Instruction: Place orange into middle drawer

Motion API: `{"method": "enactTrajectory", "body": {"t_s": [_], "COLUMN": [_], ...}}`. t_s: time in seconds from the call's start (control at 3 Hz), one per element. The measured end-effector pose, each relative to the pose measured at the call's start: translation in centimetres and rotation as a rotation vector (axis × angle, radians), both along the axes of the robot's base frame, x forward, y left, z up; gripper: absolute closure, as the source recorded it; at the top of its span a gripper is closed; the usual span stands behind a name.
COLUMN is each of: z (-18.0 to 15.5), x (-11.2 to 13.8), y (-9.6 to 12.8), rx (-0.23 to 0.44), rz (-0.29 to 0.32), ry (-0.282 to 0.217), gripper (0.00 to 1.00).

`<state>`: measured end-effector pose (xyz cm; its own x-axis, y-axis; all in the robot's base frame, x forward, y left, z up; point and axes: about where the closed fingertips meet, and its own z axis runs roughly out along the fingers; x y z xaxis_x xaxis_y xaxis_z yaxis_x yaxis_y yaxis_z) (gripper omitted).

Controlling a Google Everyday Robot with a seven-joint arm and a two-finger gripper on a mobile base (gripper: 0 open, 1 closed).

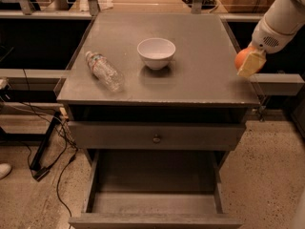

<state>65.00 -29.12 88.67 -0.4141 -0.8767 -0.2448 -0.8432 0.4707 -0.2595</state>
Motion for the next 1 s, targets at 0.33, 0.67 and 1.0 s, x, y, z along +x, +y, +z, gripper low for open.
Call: {"method": "enactTrajectory", "body": {"t_s": [0.33, 0.67, 1.0], "z": [0.4, 1.7, 2.2], "x": [0.7, -1.6, -6.2], "y": [0.4, 0.1, -0.1], "rx": [-0.004, -0.013, -0.013], "rz": [0.001, 0.009, 0.012], "ry": [-0.010, -0.026, -0.006], "gripper": [1.00, 1.00, 1.00]}}
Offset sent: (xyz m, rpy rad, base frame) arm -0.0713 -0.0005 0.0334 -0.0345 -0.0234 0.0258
